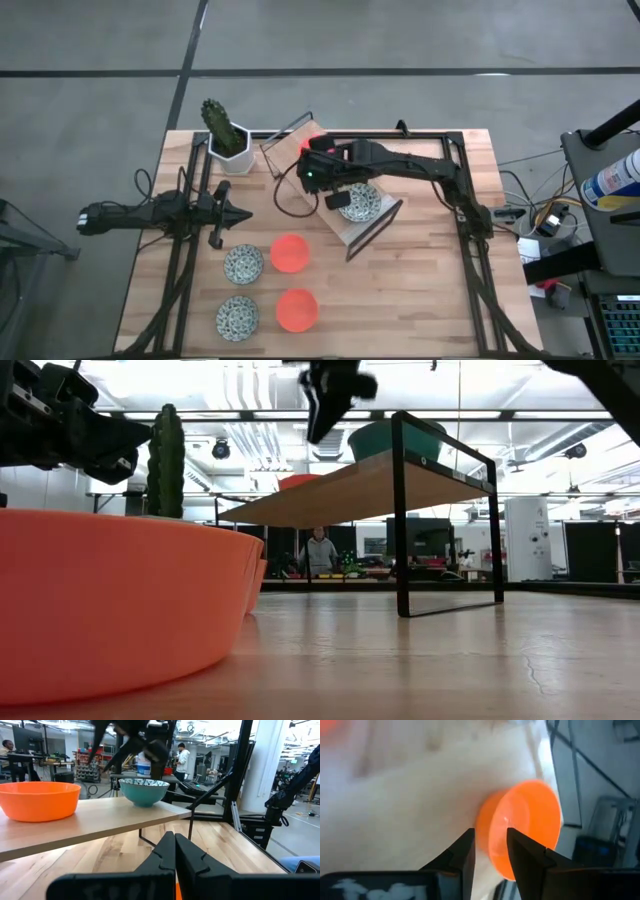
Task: Pick & Place Mini bowls
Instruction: Stack the top white patterned bowl on the white patterned bowl on the shelf
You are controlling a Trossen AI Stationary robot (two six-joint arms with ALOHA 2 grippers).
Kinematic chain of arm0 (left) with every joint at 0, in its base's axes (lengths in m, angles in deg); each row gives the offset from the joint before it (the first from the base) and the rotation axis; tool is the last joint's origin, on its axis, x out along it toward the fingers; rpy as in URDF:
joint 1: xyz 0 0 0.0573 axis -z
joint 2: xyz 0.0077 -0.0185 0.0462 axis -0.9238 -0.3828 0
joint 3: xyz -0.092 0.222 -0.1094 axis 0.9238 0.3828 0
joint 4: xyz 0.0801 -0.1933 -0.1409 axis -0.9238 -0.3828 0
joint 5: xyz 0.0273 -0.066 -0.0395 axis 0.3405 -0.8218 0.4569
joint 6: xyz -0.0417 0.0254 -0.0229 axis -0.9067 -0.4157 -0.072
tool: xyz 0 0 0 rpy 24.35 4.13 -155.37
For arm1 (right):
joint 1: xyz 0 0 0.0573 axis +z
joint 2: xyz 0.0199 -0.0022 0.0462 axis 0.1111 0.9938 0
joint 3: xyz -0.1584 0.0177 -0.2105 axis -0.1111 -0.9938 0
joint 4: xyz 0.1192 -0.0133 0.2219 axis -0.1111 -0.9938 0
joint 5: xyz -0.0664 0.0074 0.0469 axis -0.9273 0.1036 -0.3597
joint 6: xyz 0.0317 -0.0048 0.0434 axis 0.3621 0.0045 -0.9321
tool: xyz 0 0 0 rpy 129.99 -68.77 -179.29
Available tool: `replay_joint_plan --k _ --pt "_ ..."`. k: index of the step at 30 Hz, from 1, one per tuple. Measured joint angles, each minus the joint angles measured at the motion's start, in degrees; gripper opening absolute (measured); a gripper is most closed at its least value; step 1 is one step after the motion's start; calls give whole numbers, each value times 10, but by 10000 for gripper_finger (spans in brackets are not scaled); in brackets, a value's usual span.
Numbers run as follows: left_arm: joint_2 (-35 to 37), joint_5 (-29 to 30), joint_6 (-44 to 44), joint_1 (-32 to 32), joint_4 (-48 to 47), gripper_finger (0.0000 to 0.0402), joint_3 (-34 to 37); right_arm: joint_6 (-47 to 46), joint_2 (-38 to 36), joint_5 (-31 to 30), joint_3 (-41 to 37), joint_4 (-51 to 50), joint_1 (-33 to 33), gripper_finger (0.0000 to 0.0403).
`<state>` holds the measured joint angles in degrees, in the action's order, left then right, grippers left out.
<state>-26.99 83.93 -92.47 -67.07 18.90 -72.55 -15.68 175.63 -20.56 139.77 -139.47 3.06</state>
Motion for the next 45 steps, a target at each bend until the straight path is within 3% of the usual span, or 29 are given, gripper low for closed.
replay_joint_plan --k 8,17,25,34,45 --pt "0 0 0 0 0 0 0 -38 -22 73 0 39 71 104" --pt "0 0 0 0 0 0 0 -57 -19 98 -3 62 161 94" --pt "0 0 0 0 0 0 0 -78 -18 208 -19 140 220 99" --pt "0 0 0 0 0 0 0 -51 -18 221 -123 274 271 147" --pt "0 0 0 0 0 0 0 -51 -18 221 -240 338 297 202"
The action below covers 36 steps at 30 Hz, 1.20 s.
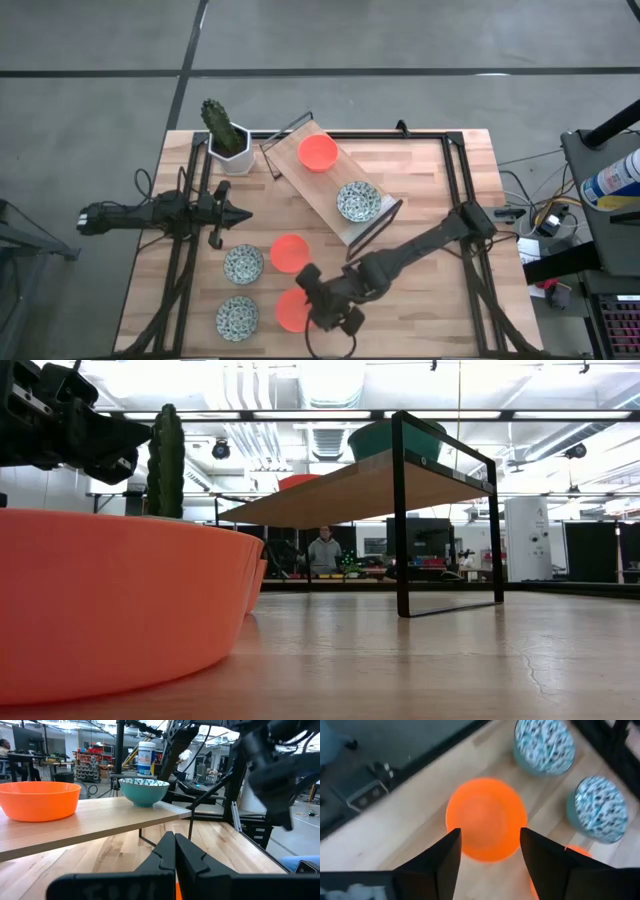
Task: Pick & Place Mini bowls
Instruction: Stack the top white patterned bowl on the white patterned bowl on the shelf
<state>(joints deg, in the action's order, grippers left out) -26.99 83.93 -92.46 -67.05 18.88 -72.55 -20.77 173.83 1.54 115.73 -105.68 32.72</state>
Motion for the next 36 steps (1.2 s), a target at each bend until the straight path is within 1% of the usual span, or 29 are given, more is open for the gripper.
replay_joint_plan --k 8,12,14,16,17,20,21,25,27,29,36 --pt "0 0 0 0 0 0 0 11 0 0 -71 46 8 189" --pt "0 0 0 0 0 0 0 -38 -1 -7 -80 57 7 177" --pt "0 0 0 0 0 0 0 -76 -7 -9 -78 36 6 162" --pt "0 0 0 0 0 0 0 -105 -22 -9 -73 17 8 130" --pt "0 0 0 0 0 0 0 -116 -35 -10 -73 8 9 108" --pt "0 0 0 0 0 0 0 -153 -88 -10 -99 -2 11 30" --pt "0 0 0 0 0 0 0 -167 -107 -15 -113 -4 12 22" --pt "0 0 0 -1 0 0 0 -209 -202 -70 -188 19 22 10" --pt "0 0 0 -1 0 0 0 -223 -262 -99 -237 65 31 9" --pt "0 0 0 -1 0 0 0 -229 -324 -109 -290 102 36 9" --pt "0 0 0 -1 0 0 0 -258 -533 -114 -478 222 40 8"
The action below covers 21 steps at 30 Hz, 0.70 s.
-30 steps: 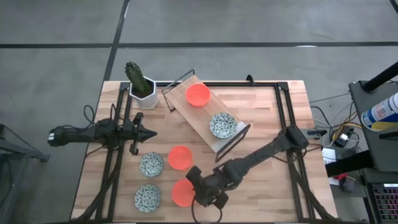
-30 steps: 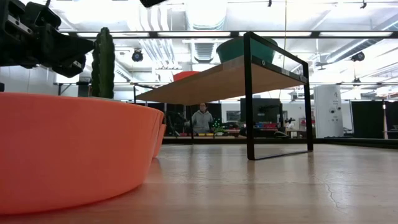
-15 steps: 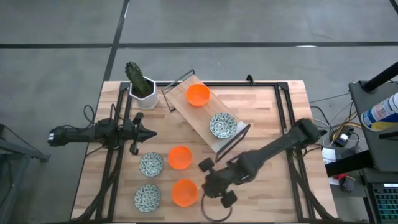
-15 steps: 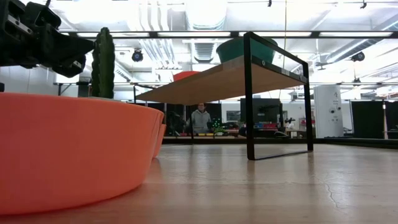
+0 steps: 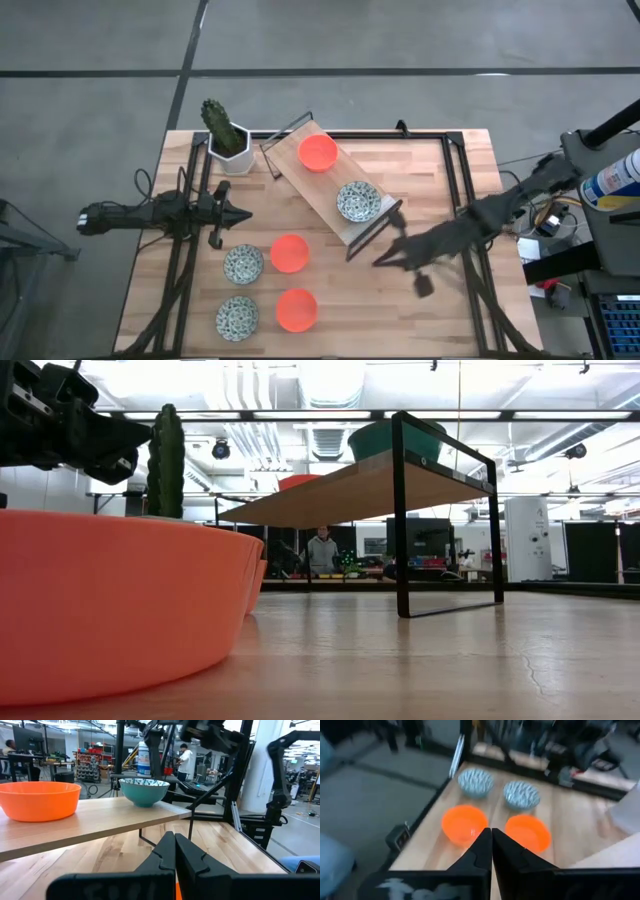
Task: Pick & Place Mini bowls
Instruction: Stack the top white patterned bowl on the white patterned bowl on the shelf
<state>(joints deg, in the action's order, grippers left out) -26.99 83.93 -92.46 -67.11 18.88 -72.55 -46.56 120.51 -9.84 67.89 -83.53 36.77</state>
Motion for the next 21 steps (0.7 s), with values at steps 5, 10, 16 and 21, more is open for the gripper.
replay_joint_plan --k 5,10,16,21 --pt "0 0 0 0 0 0 0 3 -140 -2 -126 101 1 8" --pt "0 0 0 0 0 0 0 14 -258 -13 -221 125 0 8" --pt "0 0 0 1 0 0 0 11 -357 -34 -310 166 0 8" --pt "0 0 0 1 0 0 0 27 -424 -63 -362 160 -1 8"
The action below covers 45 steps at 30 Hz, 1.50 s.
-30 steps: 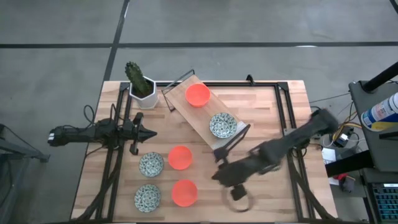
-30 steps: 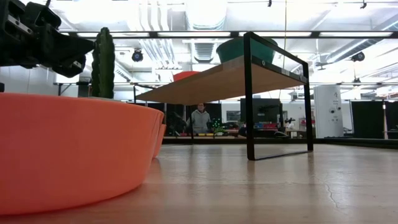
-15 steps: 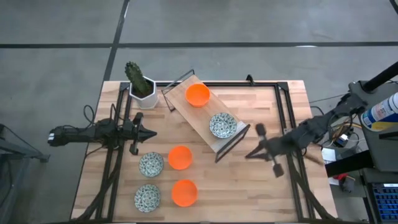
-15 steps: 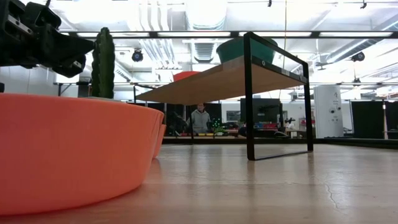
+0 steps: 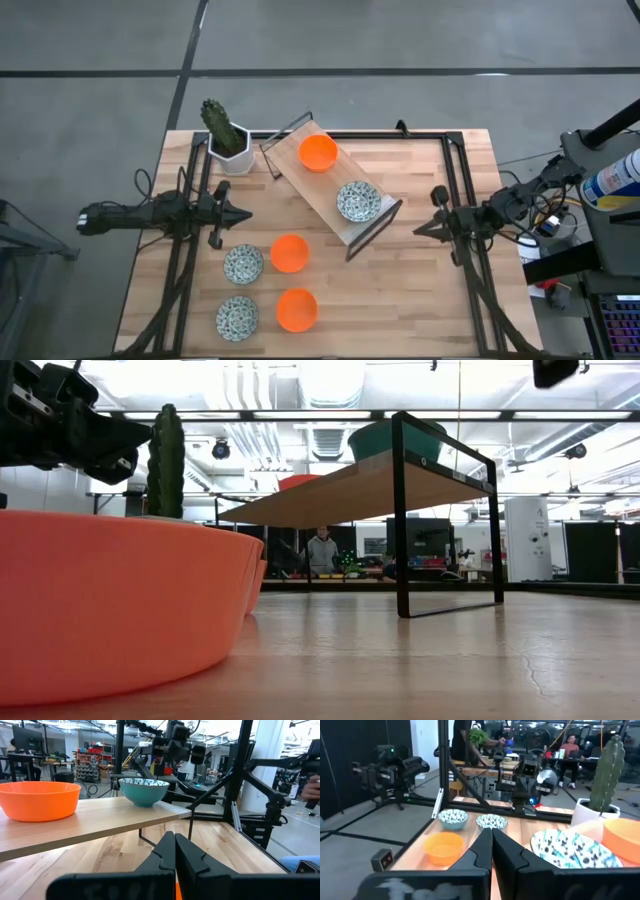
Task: Pick & Place Mini bowls
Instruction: Stack the top white patterned bowl on the white patterned bowl on the shelf
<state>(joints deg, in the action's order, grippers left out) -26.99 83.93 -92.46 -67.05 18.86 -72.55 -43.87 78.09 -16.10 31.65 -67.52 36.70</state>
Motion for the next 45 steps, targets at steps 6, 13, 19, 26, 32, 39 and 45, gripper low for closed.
replay_joint_plan --k 6,13,19,26,32,39,45 --pt "0 0 0 0 0 0 0 -25 -81 -40 -72 -24 0 8" --pt "0 0 0 0 0 0 0 -53 -162 -104 -148 -26 0 8" --pt "0 0 0 0 0 0 0 -91 -203 -70 -202 -32 0 8" --pt "0 0 0 0 0 0 0 -96 -217 -68 -224 -32 0 8" --pt "0 0 0 -1 0 0 0 -124 -213 -68 -220 -32 0 8" --pt "0 0 0 -1 0 0 0 -124 -213 -68 -227 -32 0 8" --pt "0 0 0 0 0 0 0 -124 -212 -68 -227 -32 0 8"
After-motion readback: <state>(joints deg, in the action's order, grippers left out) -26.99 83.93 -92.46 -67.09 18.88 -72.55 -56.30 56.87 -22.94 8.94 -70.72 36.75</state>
